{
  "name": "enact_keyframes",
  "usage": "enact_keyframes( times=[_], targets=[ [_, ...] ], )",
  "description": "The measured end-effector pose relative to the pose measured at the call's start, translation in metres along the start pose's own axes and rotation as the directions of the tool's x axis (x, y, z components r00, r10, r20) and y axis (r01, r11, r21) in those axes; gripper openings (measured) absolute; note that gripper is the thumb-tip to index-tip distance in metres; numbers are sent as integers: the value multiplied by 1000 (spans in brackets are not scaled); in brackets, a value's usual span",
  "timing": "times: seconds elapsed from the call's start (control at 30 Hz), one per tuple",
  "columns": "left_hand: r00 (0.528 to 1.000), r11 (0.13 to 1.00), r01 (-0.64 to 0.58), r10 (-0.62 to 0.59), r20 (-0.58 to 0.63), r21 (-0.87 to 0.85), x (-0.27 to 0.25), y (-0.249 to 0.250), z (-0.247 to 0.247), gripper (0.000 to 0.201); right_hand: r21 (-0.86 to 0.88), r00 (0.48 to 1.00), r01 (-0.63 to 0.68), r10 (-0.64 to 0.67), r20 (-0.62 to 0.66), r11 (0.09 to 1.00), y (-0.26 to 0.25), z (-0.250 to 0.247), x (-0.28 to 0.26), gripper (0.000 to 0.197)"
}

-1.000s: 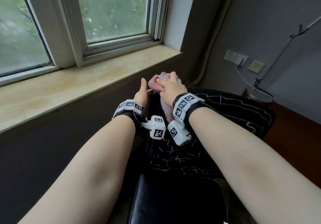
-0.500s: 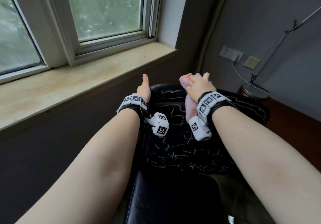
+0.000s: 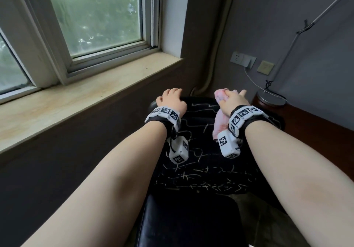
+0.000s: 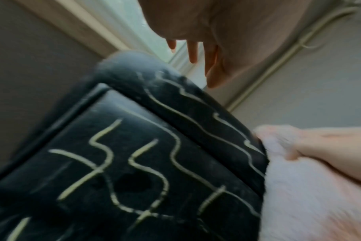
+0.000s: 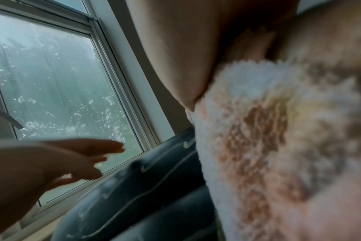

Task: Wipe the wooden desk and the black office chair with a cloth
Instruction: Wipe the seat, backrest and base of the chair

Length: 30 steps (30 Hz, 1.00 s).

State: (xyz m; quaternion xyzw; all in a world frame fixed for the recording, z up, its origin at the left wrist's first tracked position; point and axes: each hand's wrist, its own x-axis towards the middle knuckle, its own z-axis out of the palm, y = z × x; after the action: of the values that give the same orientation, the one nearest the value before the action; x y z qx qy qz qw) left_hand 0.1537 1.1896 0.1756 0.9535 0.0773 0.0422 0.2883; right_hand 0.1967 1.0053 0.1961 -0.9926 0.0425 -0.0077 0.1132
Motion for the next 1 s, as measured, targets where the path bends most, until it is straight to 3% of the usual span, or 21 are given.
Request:
enact_keyframes(
  times=[0.13,0.33,0.57,0.7,1.0],
  targets=[
    [966,958,-254,244,92,134,9,54,20,63,35,999,26,-27,21,999,11,-6,-2,42],
    [939,898,-254,140,315,359,15,87,43,58,69,998,51,-54,32,996,38,-11,-3,46],
    [967,882,-196,100,236,428,17,108,65,49,50,1000,-26,25,8,998,88,-23,5,48],
    [970,872,-180,81,228,456,21,120,76,57,63,997,-73,75,-21,995,127,-32,6,47],
    [991,855,-56,-17,135,516,18,143,97,46,234,955,-249,278,-102,940,213,-24,-12,47]
  ],
)
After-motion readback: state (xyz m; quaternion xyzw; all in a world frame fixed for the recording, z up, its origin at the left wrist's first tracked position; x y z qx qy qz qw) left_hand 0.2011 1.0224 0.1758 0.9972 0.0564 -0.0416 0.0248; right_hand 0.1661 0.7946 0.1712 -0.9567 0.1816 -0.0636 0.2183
